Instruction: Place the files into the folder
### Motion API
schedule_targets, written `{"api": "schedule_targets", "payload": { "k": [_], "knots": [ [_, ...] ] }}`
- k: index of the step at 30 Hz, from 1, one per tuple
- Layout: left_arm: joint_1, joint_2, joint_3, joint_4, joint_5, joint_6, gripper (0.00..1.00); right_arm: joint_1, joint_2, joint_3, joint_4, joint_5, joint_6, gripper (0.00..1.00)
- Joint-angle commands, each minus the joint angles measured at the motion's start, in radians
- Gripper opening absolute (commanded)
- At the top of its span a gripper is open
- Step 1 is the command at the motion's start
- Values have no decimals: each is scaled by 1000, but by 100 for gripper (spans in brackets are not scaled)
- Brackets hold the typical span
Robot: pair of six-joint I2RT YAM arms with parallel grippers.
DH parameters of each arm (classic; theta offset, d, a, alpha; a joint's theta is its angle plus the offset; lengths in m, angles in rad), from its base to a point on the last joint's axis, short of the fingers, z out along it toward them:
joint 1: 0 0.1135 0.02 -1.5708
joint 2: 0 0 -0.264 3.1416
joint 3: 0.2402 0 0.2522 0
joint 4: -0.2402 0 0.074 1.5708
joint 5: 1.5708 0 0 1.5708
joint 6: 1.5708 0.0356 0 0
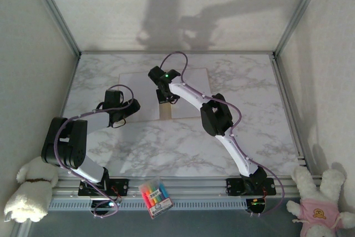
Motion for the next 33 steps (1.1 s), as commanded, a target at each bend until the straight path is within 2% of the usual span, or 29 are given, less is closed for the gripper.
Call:
{"api": "schedule_targets", "payload": {
  "k": [1, 15, 33],
  "knots": [
    [6, 49, -16, -91, 10, 3, 83, -24, 115, -58, -67, -71, 30, 0],
    [5, 49, -18, -90, 7, 2, 83, -34, 90, 9, -140, 41, 0, 0],
    [6, 47, -19, -91, 2, 0, 83, -34, 100, -45, -121, 51, 3, 0]
  ]
}}
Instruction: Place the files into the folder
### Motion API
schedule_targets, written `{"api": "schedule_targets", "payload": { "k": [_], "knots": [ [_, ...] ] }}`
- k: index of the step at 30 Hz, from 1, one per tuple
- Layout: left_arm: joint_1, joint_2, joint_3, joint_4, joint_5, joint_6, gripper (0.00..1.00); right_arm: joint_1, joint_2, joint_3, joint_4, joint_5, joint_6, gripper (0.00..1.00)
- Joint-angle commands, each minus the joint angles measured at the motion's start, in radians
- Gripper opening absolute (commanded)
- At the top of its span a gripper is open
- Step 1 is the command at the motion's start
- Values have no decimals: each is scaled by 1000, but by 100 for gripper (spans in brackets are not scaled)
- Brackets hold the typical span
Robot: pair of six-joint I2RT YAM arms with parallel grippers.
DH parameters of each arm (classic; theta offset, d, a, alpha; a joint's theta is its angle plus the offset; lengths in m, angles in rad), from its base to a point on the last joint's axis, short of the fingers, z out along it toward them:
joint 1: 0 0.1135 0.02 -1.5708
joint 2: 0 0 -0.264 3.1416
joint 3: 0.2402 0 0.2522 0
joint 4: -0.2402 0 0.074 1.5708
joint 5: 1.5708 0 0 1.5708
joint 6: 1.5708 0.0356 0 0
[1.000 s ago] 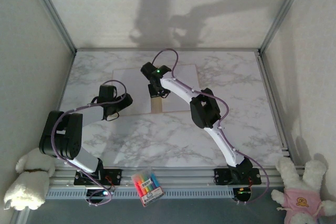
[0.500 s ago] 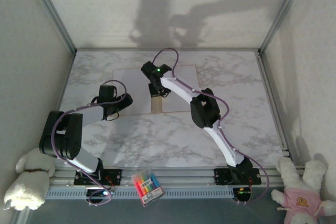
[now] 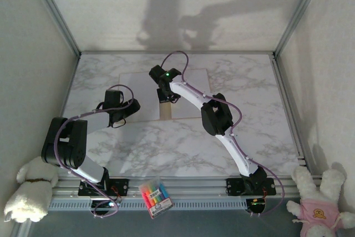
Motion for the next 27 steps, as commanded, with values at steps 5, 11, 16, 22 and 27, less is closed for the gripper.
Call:
{"api": "schedule_targets", "payload": {
  "k": [5, 11, 16, 22, 27],
  "knots": [
    [6, 47, -21, -91, 2, 0, 83, -25, 98, -87, -77, 30, 13, 0],
    [6, 47, -22, -92, 0, 1, 83, -25, 96, -108, -68, 17, 12, 0],
    [6, 48, -21, -93, 4, 0, 83, -60, 89, -123, -65, -9, 13, 0],
    [6, 46, -21, -94, 2, 0, 83, -68, 74, -136, -39, -62, 17, 0],
    [5, 42, -21, -97, -1, 2, 83, -67, 37, -115, -36, -44, 4, 0]
  ]
}}
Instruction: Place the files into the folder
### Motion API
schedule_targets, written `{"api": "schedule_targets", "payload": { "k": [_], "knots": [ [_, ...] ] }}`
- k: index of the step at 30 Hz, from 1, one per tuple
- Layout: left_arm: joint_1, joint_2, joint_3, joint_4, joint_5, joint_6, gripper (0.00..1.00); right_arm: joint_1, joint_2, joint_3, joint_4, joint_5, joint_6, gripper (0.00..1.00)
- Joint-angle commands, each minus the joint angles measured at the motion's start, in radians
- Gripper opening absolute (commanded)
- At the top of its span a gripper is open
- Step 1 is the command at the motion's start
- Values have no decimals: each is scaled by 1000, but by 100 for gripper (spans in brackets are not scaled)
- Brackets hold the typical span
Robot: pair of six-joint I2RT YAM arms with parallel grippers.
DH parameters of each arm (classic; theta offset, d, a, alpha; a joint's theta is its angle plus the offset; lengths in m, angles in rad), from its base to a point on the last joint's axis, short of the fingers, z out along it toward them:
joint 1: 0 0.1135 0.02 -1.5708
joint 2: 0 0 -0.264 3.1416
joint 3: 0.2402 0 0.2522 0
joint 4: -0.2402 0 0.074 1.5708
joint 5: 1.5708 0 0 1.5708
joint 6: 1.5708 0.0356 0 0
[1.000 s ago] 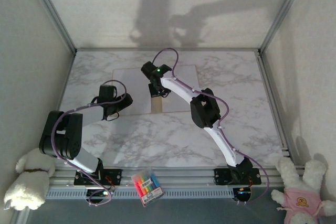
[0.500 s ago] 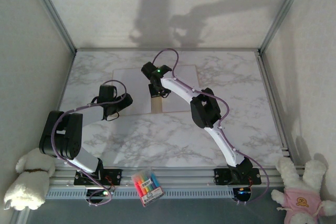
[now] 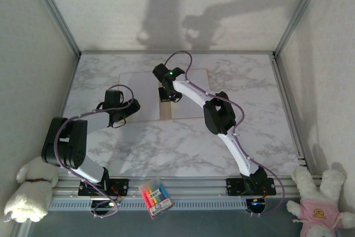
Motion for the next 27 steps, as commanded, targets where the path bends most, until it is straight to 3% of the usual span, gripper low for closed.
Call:
{"api": "schedule_targets", "payload": {
  "k": [1, 10, 27],
  "knots": [
    [6, 43, -19, -98, -1, 1, 83, -37, 71, -37, -99, 51, 3, 0],
    [5, 44, -17, -98, 0, 2, 83, -37, 81, 22, -146, 90, -20, 0],
    [6, 50, -8, -104, 0, 3, 83, -31, 124, -17, -123, 67, -7, 0]
  ]
}}
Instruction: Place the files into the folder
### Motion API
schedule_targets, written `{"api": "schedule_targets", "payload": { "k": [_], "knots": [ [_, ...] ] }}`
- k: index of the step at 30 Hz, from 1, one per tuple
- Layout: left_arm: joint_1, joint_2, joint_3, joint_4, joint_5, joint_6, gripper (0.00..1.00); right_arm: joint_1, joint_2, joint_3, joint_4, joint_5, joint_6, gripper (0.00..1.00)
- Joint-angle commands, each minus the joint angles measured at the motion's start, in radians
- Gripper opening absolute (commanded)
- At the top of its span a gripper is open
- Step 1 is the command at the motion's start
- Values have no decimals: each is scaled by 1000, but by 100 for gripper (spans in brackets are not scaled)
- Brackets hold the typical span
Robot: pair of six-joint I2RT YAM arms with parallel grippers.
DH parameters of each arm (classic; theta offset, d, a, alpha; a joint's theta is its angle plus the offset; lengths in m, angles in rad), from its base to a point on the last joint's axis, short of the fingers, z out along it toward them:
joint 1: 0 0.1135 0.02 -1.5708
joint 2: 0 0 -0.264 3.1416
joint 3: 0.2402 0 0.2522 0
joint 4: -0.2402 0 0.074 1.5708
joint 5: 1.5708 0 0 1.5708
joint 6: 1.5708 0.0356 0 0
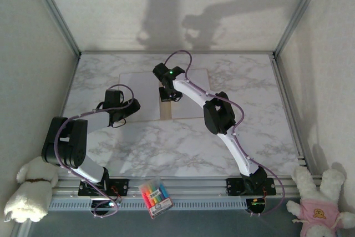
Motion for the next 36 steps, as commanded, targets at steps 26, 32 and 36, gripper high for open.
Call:
{"api": "schedule_targets", "payload": {
  "k": [26, 32, 36],
  "knots": [
    [6, 45, -14, -99, 5, 1, 83, -33, 82, 72, -150, 62, -5, 0],
    [5, 53, -12, -97, 5, 2, 83, -36, 86, 92, -157, 49, -9, 0],
    [6, 56, -13, -97, 6, 2, 83, -37, 88, 91, -159, 66, -12, 0]
  ]
}}
